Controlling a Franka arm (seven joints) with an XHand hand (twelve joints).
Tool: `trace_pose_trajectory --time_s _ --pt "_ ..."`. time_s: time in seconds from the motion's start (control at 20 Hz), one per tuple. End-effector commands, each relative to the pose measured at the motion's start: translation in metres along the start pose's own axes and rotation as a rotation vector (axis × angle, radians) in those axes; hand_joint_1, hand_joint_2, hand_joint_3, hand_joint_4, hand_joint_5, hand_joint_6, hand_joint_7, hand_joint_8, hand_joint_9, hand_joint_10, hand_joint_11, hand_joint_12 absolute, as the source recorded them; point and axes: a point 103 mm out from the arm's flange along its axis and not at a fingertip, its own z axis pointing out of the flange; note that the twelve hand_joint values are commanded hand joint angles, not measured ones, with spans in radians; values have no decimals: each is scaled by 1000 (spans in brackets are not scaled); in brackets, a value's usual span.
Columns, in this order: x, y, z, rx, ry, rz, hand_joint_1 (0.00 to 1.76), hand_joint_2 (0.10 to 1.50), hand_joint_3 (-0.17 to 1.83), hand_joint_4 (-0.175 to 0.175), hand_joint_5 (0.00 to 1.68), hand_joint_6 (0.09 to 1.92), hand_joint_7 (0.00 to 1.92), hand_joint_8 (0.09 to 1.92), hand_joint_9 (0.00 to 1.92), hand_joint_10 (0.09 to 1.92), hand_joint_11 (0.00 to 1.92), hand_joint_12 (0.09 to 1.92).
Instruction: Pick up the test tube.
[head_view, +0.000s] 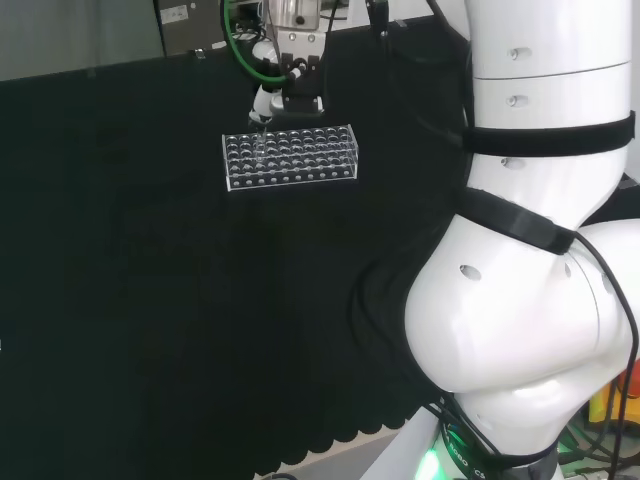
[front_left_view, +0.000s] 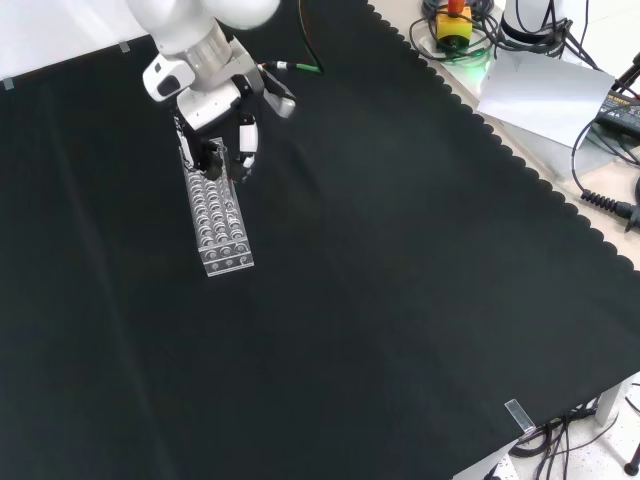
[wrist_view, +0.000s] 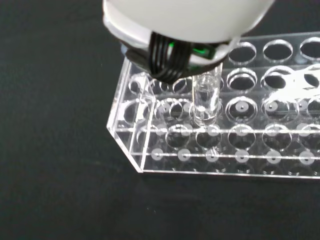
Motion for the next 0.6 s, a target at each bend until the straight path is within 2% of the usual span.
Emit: trace_pose_trajectory --time_s 0.05,0.6 --pt "0 -10 -31 -28 42 -2 1437 565 738 -175 1319 569 1395 661 1349 487 1221 962" --pt "-11 -33 -97 -119 15 4 1438 559 745 -175 1324 565 1400 652 1353 486 1223 961"
